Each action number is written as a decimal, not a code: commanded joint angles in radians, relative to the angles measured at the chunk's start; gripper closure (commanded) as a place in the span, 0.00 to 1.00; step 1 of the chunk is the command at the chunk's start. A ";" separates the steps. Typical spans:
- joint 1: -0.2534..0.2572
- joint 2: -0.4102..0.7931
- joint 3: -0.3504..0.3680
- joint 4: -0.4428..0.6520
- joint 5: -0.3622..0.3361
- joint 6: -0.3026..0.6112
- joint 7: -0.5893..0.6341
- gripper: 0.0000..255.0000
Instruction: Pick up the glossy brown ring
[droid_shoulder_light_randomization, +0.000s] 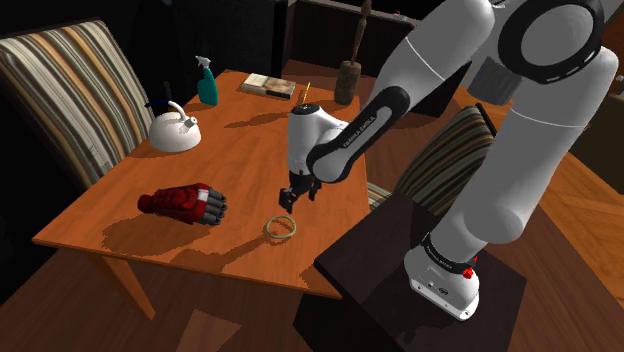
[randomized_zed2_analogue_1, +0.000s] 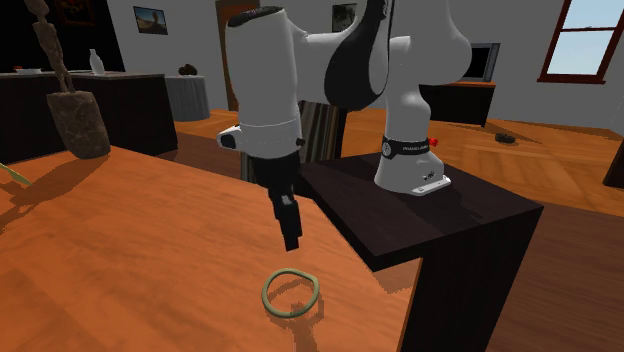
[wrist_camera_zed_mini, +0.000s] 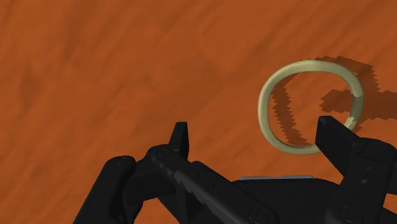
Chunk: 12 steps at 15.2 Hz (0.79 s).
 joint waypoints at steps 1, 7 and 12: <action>0.025 0.104 -0.014 0.049 -0.059 0.050 0.061 0.00; 0.062 0.216 -0.053 0.085 -0.118 0.123 0.111 0.00; 0.073 0.255 -0.069 0.095 -0.136 0.151 0.125 0.00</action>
